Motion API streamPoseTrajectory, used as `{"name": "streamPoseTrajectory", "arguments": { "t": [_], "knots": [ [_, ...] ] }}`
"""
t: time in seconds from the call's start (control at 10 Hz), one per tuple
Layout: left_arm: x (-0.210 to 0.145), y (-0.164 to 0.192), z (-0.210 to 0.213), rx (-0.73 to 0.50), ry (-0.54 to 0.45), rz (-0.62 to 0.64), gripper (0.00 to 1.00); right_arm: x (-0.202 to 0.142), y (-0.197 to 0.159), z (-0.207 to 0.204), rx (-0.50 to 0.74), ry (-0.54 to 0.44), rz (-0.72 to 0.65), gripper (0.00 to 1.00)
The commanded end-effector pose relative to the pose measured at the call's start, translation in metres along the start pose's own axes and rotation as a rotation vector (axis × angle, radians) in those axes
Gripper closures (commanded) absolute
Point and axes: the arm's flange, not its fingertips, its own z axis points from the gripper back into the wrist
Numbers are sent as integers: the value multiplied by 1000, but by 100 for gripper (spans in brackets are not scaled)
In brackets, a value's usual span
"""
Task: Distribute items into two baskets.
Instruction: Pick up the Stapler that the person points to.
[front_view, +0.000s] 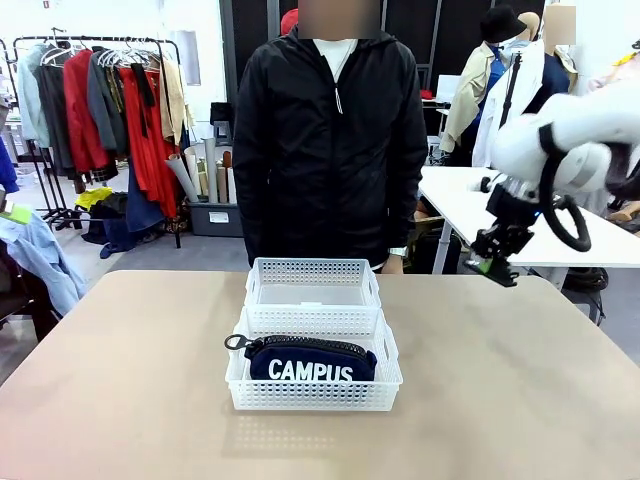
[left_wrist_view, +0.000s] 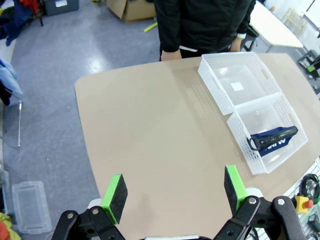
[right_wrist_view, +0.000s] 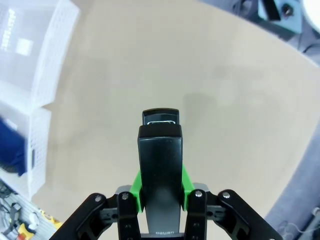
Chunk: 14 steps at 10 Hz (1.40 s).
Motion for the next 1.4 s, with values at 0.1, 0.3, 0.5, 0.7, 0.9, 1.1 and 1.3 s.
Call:
{"name": "streamPoseTrajectory", "arguments": {
  "t": [0.1,0.3,0.5,0.7,0.9,1.1,1.3],
  "knots": [
    [0,-2,0,-8,-4,7,0,-61,-5,53,9,-88,10,100],
    [0,-2,0,-8,-4,7,0,-101,0,77,30,-106,255,100],
    [0,-2,0,-8,-4,7,0,-124,9,87,94,-102,373,100],
    [0,-2,0,-8,-4,7,0,-137,13,94,155,-91,489,100],
    [0,-2,0,-8,-4,7,0,-137,13,99,206,-66,567,100],
    [0,-2,0,-8,-4,7,0,-125,10,97,186,-69,581,100],
    [0,-2,0,-8,-4,7,0,-143,18,92,174,-44,556,100]
  ]
}}
